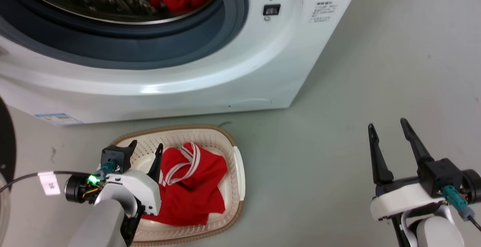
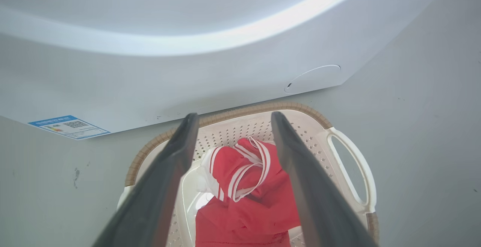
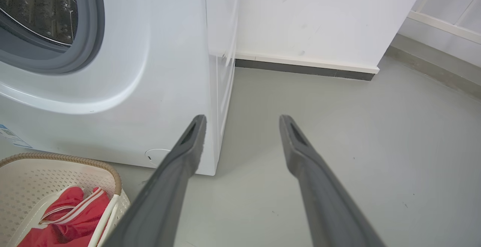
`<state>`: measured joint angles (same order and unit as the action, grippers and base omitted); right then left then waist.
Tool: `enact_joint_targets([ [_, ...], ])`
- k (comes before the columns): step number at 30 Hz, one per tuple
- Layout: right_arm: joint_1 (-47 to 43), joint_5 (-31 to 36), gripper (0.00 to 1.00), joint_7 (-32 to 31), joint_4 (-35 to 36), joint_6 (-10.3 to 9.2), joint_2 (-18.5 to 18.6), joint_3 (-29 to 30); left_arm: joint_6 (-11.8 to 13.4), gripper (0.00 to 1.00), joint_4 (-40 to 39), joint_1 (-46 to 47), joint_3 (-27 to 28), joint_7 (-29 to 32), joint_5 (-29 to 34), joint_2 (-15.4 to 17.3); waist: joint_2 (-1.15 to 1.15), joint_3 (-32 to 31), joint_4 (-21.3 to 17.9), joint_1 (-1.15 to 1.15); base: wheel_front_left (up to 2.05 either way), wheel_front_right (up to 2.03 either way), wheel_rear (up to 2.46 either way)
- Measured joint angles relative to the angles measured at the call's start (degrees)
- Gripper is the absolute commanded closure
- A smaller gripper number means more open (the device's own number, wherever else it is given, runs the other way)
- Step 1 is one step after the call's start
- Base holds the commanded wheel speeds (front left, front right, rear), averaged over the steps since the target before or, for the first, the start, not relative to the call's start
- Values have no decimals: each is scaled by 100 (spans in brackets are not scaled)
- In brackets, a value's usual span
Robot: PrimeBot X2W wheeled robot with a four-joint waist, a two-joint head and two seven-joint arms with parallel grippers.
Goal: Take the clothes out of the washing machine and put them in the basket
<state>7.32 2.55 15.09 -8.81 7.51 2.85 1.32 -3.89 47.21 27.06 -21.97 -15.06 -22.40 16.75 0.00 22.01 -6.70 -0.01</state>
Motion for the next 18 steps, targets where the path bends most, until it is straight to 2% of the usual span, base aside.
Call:
enact_joint_targets([
  [9,-168,-49,0,0,-62,0,0,12,-23,0,-937,-546,487,-1,304,-147,0,-530,165,0,0,0,0],
  [18,-176,-136,0,0,-64,0,1,-86,-62,0,-1548,-386,864,0,514,-121,0,-456,3,0,0,0,0],
])
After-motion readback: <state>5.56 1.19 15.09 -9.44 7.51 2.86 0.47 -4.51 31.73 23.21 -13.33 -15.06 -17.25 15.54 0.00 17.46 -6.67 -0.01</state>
